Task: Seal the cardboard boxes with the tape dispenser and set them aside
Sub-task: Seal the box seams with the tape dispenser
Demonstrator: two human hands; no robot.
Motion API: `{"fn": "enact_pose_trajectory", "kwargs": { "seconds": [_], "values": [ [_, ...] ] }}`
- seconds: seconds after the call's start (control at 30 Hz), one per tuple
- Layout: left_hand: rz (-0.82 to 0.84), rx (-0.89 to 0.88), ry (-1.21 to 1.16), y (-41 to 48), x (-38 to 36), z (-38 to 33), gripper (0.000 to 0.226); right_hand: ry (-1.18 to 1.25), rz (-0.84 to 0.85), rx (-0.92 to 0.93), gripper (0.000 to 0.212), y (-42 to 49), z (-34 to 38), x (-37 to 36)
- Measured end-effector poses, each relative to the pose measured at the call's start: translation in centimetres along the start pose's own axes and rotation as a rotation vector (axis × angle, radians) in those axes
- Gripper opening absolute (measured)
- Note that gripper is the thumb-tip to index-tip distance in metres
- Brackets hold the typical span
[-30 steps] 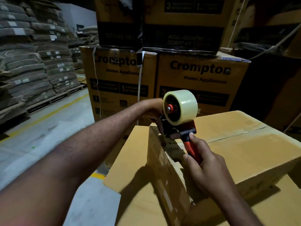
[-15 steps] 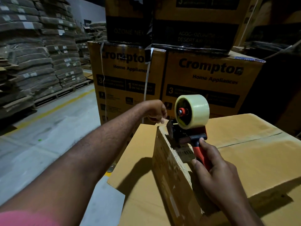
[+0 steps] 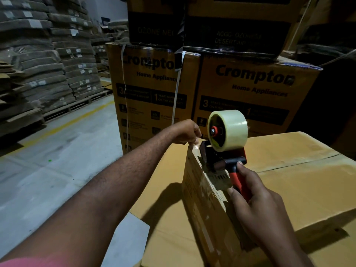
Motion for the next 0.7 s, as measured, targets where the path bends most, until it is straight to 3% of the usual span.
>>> {"fn": "enact_pose_trajectory", "kwargs": {
  "seconds": [0.13,0.33,0.57,0.63,0.7],
  "values": [
    [0.021,0.001,0.079,-0.1,0.1,-0.3,0.048,-0.009,0.016,0.009,0.072,0.0,0.3,-0.1],
    [0.026,-0.019,0.128,0.1,-1.0,-0.1,0.042,0.011,0.047,-0.02,0.07,0.1,0.0,0.1],
    [0.099,0.154,0.17,-0.6,-2.9,5.2,0.035,0.022,0.073,-0.046,0.069,-0.1,-0.4,0.6],
    [-0.078,0.137,0.131,-0.5,-3.3,6.5,0.028,0.026,0.08,-0.056,0.069,-0.1,-0.4,0.7],
    [-0.37,0.067,-0.028,-1.0,-2.9,6.0,0.024,0.026,0.087,-0.064,0.069,0.0,-0.3,0.7]
  ]
}}
Point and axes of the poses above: each hand's wrist, its own y-axis towards the middle knuckle, its own x-axis out of the back of the hand, z = x × y, the point moved 1 cm from there along y, towards the middle knuckle, and after that the axes turned 7 degrees about -y, right-handed, at the moved point
